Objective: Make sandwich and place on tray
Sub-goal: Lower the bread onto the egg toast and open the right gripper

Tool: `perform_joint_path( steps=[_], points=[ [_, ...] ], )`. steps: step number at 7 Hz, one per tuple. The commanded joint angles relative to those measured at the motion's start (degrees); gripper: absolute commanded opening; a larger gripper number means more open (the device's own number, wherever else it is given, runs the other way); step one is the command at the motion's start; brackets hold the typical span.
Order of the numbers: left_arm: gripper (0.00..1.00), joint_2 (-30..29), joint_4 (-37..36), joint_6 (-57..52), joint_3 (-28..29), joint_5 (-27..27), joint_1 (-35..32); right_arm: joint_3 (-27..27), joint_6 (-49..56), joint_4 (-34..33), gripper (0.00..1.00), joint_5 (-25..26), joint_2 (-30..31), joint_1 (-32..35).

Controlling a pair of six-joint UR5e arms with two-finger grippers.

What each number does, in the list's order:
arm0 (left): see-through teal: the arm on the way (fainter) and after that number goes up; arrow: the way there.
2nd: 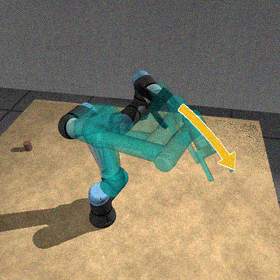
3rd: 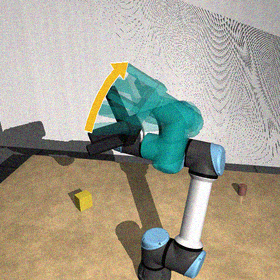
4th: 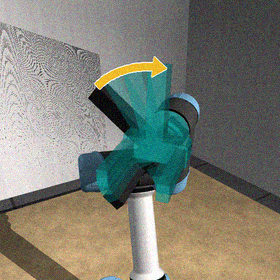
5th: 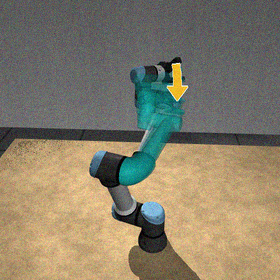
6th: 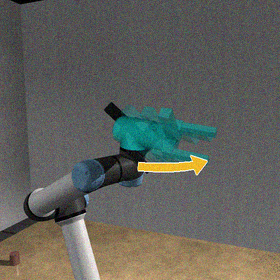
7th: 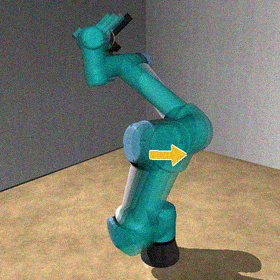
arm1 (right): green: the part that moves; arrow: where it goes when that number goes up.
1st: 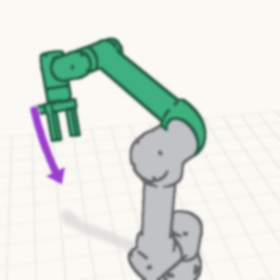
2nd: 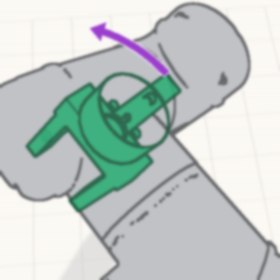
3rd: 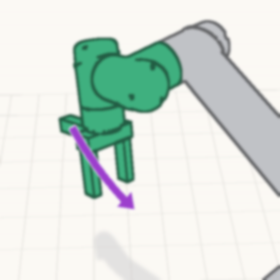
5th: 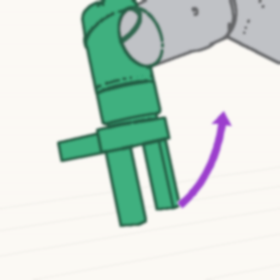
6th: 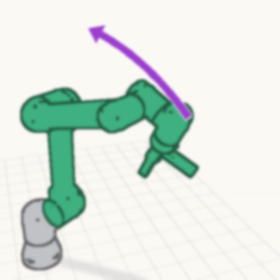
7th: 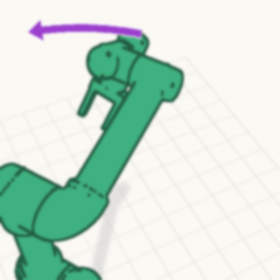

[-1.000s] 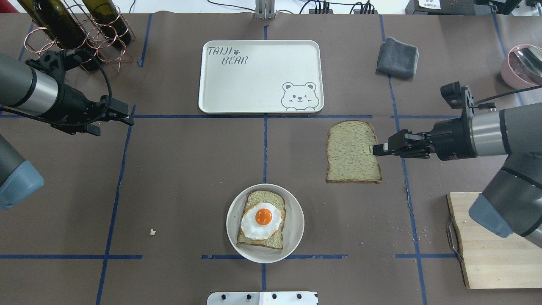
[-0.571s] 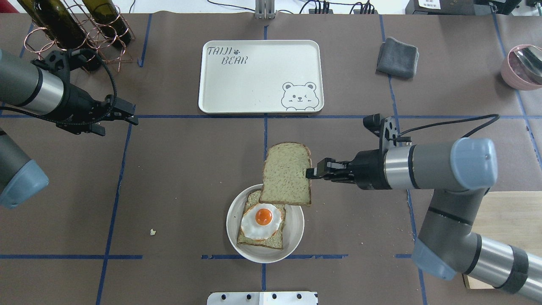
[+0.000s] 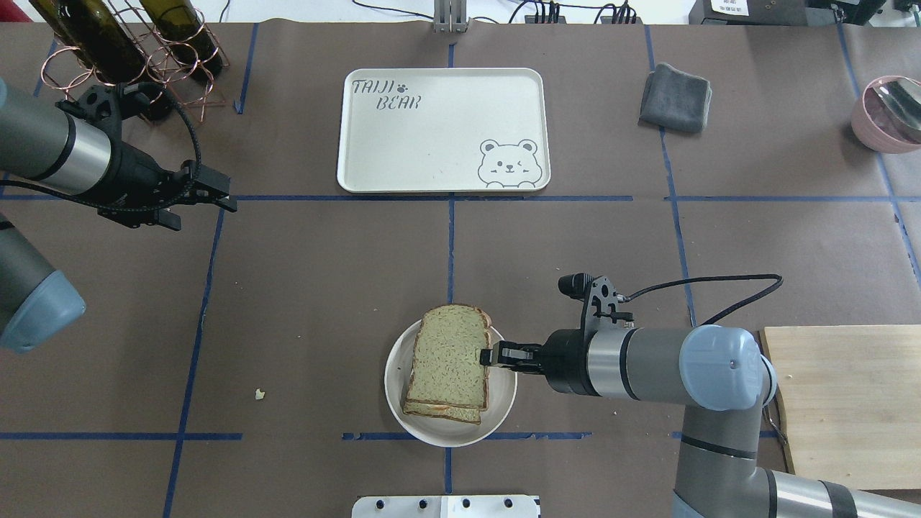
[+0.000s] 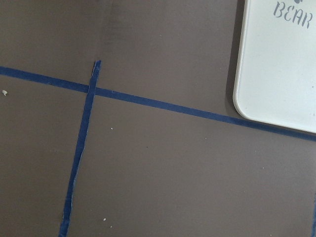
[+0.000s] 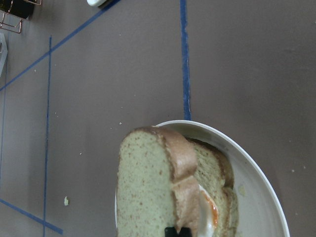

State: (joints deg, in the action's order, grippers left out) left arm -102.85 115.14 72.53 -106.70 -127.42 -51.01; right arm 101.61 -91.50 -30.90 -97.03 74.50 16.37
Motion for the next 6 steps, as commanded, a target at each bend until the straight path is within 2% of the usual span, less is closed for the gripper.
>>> perform_joint_path(
  steps=[1,2,3,4,5,6],
  points=[
    [1.0,-0.68,0.0,0.95,0.36,-0.02,0.56,-0.36,-0.08,-1.35,0.54,0.08,-0.32,-0.46],
    [1.0,-1.29,0.0,1.04,0.62,-0.02,0.82,0.51,0.01,-2.66,1.0,-0.09,-0.23,0.06],
    [1.0,-1.91,0.0,1.04,0.71,-0.02,1.44,1.3,0.01,-4.24,1.0,-0.96,-0.14,0.85],
    [1.0,-2.79,0.26,1.04,0.53,0.06,3.27,3.92,0.18,-10.0,1.0,-1.23,0.03,2.25],
    [1.0,-4.1,0.26,3.39,0.36,0.67,5.55,7.69,1.14,-20.41,1.0,-1.93,0.12,4.7],
    [1.0,-5.5,0.26,6.37,0.18,3.9,9.05,10.34,6.46,-28.52,1.0,-3.24,0.03,6.81]
  ],
)
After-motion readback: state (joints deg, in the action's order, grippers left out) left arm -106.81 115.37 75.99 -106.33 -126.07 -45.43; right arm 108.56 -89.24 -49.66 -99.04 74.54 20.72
